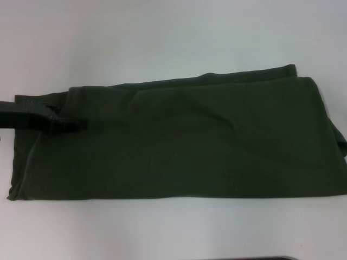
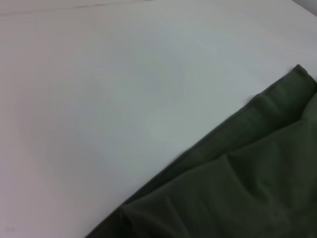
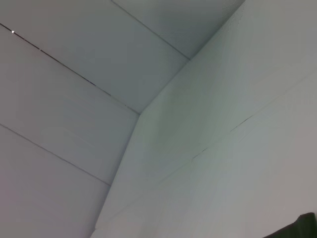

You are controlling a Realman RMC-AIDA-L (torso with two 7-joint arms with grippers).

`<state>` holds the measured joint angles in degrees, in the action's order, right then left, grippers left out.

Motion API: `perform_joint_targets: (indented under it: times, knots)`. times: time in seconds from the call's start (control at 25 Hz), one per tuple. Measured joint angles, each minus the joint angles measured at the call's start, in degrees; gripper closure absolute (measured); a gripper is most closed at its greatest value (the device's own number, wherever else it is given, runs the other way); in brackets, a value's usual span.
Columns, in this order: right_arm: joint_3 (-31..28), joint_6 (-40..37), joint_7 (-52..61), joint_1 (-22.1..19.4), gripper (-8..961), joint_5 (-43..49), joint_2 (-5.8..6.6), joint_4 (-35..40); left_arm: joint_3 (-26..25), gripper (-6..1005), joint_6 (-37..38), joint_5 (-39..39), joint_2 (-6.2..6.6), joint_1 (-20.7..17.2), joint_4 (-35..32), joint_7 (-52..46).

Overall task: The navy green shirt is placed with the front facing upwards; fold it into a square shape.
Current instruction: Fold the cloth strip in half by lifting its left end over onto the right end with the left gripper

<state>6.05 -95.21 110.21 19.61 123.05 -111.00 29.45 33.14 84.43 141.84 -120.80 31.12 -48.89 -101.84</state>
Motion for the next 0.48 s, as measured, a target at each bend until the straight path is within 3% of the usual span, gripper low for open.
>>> perform_joint_targets:
  times: [0.48]
  knots:
    - [0.03, 0.42, 0.00, 0.17, 144, 0.00, 0.00, -0.15, -0.16, 376, 1.08, -1.56, -0.42, 0.07, -2.72, 0.13]
